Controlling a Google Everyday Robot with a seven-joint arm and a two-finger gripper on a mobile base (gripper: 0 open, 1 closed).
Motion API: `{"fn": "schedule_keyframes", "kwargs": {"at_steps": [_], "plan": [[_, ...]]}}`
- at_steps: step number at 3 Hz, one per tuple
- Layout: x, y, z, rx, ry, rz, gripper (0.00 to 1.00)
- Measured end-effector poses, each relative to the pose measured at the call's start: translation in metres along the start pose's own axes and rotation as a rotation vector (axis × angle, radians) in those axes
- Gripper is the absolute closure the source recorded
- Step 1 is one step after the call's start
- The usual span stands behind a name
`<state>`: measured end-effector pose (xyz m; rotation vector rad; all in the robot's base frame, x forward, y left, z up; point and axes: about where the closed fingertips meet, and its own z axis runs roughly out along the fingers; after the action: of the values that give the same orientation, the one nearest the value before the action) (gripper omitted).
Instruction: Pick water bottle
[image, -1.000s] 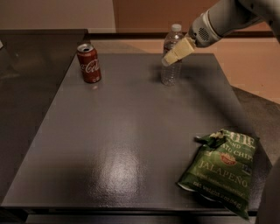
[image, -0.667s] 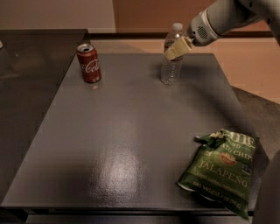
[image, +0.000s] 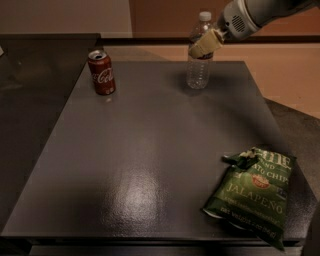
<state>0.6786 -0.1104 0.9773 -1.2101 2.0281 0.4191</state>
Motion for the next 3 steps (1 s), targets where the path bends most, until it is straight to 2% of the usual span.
{"fn": "schedule_keyframes", "kwargs": {"at_steps": [1, 3], "plan": [[-0.024, 0.014, -0.034, 0.015, -0.022, -0.069, 1.00], [-0.058, 0.031, -0.084, 0.019, -0.046, -0.185, 1.00]]}}
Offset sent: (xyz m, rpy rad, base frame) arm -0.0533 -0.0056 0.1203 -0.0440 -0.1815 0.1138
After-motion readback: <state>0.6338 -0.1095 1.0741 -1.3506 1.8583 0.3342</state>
